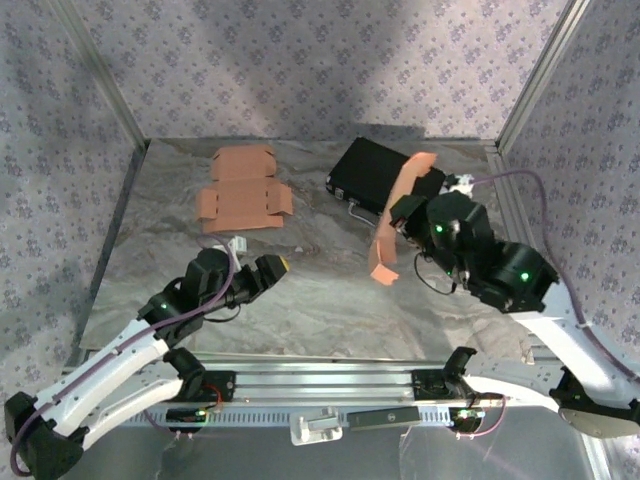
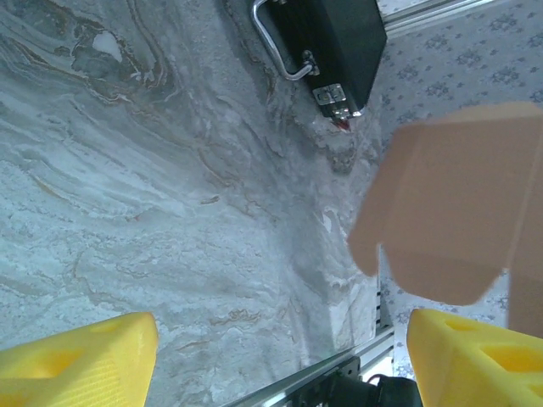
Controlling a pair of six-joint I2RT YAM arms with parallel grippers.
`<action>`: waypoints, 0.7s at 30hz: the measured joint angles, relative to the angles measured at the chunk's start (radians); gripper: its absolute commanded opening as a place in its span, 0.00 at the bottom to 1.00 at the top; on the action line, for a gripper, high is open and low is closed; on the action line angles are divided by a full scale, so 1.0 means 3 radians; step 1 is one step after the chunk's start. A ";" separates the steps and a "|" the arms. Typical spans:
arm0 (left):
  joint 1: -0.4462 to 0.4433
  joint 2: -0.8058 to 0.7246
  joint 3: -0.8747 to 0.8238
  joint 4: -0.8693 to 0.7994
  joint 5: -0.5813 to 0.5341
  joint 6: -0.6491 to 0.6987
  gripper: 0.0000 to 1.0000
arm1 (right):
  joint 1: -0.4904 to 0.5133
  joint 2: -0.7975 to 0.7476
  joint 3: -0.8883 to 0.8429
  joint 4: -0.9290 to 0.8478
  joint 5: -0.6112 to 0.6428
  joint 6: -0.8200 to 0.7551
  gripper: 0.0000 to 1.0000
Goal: Fold the paper box
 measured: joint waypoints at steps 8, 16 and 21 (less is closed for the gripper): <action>0.0000 0.0006 0.0000 -0.0126 -0.0018 0.0080 0.68 | 0.0038 0.1263 0.0006 -0.0038 -0.0018 0.0272 0.00; -0.0001 -0.0212 -0.0001 -0.0439 -0.0041 0.0318 0.56 | -0.0150 0.1878 -0.0501 0.0876 -0.0655 0.0647 0.00; -0.0285 -0.0057 0.0000 -0.0458 -0.0209 0.0567 0.68 | -0.0206 0.1930 -0.0665 0.1268 -0.0846 0.0872 0.00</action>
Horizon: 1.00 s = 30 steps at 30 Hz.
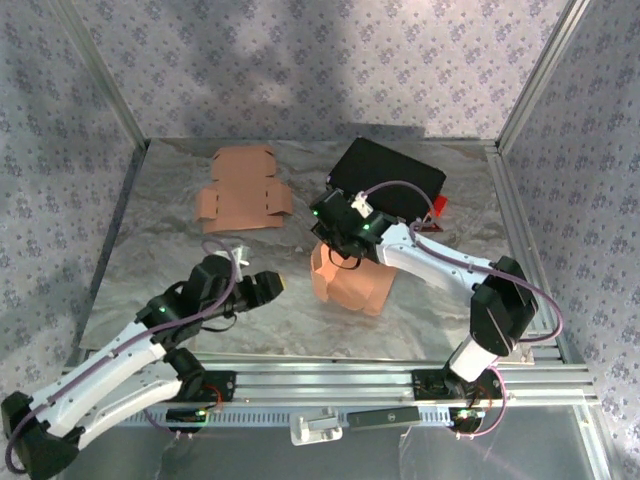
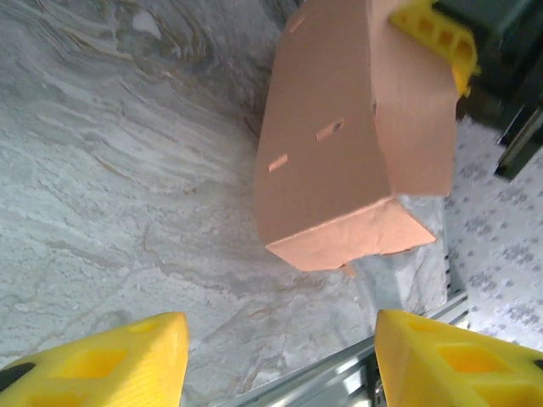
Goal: Fold the paper box
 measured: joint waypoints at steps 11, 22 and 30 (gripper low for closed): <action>-0.1670 0.1177 0.0655 -0.0150 -0.2074 0.0387 0.99 | -0.0023 0.0000 -0.0083 0.0132 -0.0069 0.0416 0.00; -0.1832 0.2207 0.1219 -0.0566 -0.3292 0.0079 0.81 | -0.0034 -0.0001 -0.0137 0.0141 -0.0083 0.0643 0.00; -0.1803 0.2257 0.1213 -0.0649 -0.3437 -0.0014 0.31 | -0.0033 -0.0032 -0.0196 0.0156 -0.0092 0.0730 0.00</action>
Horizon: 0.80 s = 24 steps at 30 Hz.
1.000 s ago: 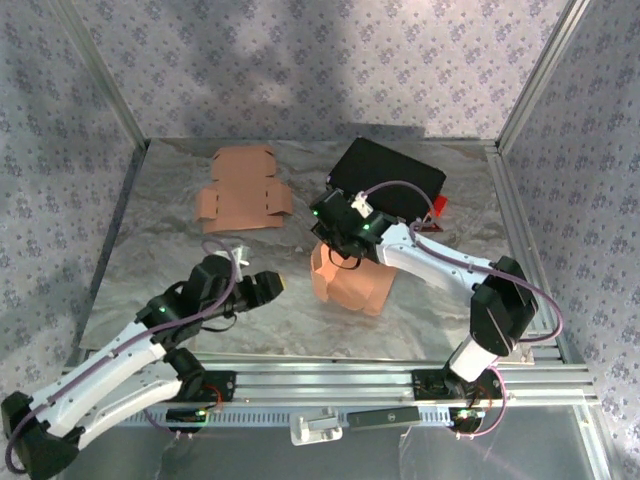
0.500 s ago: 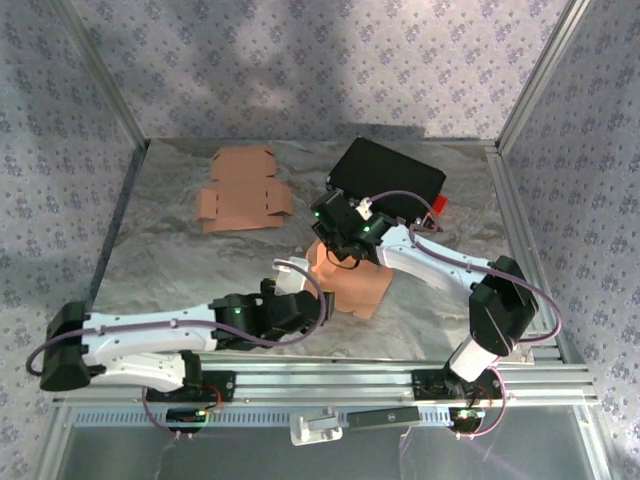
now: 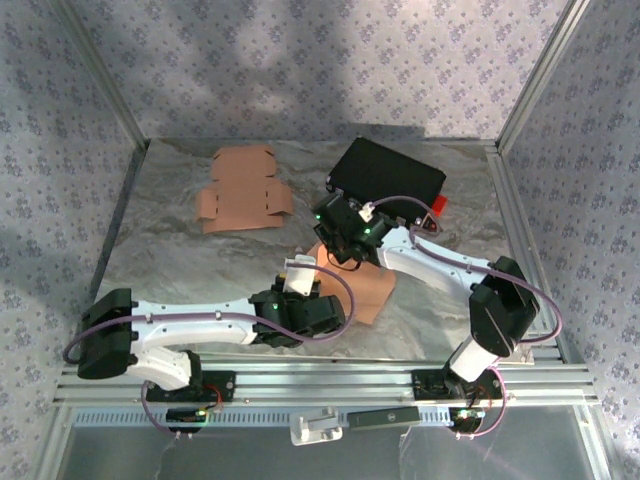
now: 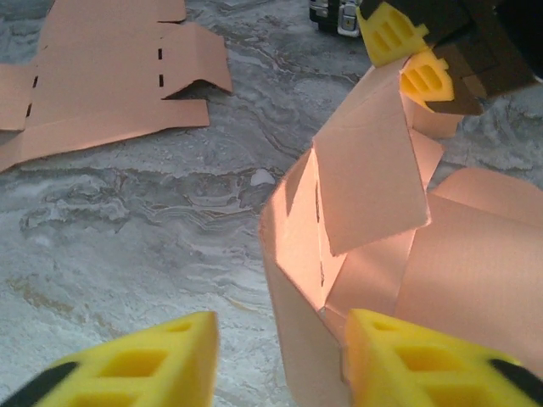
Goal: Fold the paper box
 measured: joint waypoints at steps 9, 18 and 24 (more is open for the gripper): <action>0.0132 -0.0141 -0.0364 0.0455 0.0066 0.0421 0.00 | 0.0011 -0.0107 -0.0202 0.0137 0.0015 0.0037 0.21; 0.0628 -0.1269 -0.1264 0.1399 0.0938 0.1713 0.00 | -0.0151 -0.0526 -0.1017 0.1048 -0.0287 -0.0272 0.59; 0.1055 -0.1680 -0.1439 0.1439 0.1447 0.2076 0.00 | -0.0214 -0.0601 -0.1260 0.1642 -0.0487 -0.0379 0.59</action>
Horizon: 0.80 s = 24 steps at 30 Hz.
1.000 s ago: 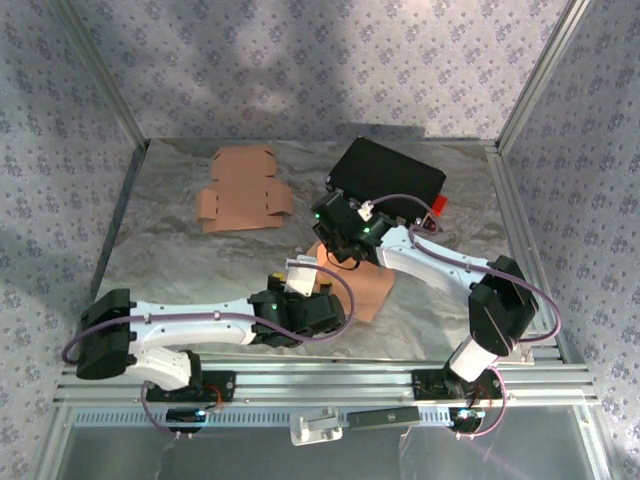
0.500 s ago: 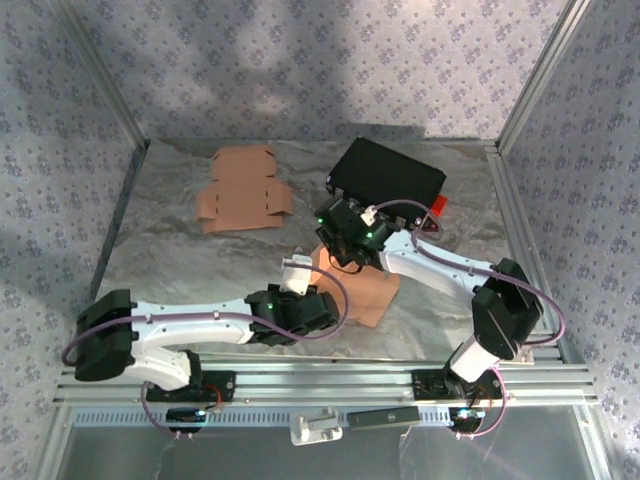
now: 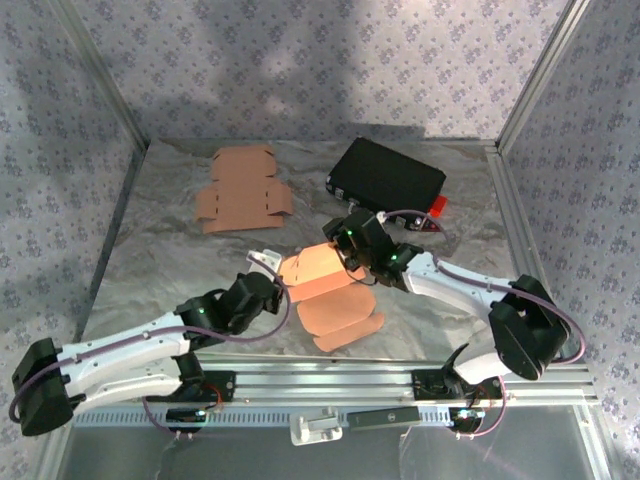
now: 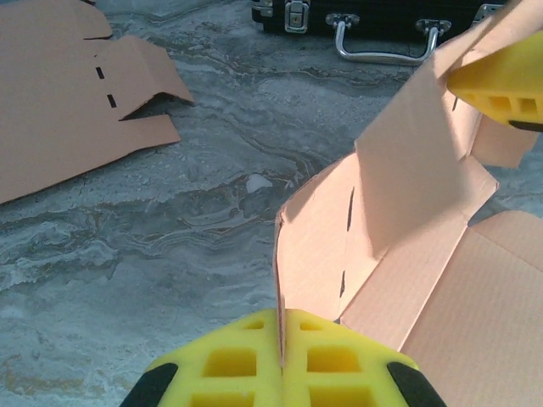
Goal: Fold the paper box
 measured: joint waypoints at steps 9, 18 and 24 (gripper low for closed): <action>0.0140 0.0013 -0.0137 0.0095 0.0167 0.0038 0.00 | 0.0050 0.0004 -0.0154 0.0510 -0.0146 0.0160 0.42; 0.0148 0.0064 -0.0182 0.0206 0.0168 0.0024 0.00 | 0.0014 0.0128 -0.0158 0.0573 -0.0198 0.0266 0.51; 0.0151 0.0154 -0.0181 0.0237 0.0168 0.0024 0.00 | 0.0014 0.0235 -0.0158 0.0543 -0.0245 0.0379 0.37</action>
